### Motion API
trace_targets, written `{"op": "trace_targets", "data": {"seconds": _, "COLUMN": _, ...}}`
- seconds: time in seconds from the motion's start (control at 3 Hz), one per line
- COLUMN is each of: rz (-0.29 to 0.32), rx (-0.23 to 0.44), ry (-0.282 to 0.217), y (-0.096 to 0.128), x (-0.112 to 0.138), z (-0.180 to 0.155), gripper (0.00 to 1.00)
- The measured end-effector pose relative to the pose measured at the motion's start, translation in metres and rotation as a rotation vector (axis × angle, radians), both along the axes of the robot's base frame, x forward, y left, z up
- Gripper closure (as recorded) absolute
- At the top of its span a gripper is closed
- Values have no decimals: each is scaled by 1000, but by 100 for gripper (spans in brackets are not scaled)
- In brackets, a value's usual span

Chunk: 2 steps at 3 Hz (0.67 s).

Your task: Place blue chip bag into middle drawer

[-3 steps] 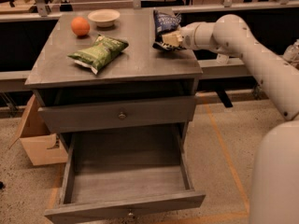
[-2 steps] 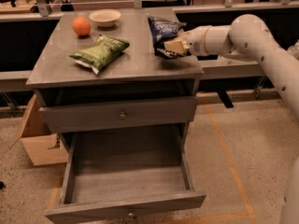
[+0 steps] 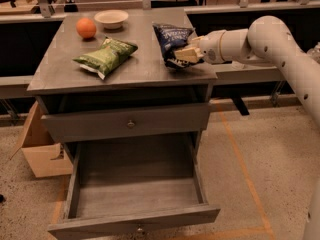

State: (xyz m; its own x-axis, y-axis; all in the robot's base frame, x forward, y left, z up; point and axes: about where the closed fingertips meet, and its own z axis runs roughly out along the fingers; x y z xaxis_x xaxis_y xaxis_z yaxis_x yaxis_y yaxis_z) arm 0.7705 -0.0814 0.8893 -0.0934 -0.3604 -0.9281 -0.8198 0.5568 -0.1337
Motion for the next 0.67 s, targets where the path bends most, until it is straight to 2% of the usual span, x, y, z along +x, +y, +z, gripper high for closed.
{"op": "trace_targets", "data": {"seconds": 0.33, "rz": 19, "rx": -17, "ry": 23, "y": 9, "x": -27, "z": -1, "gripper": 100}}
{"op": "trace_targets", "data": {"seconds": 0.67, "rz": 74, "rx": -24, "ry": 43, "y": 29, "x": -89, "z": -1, "gripper": 100}}
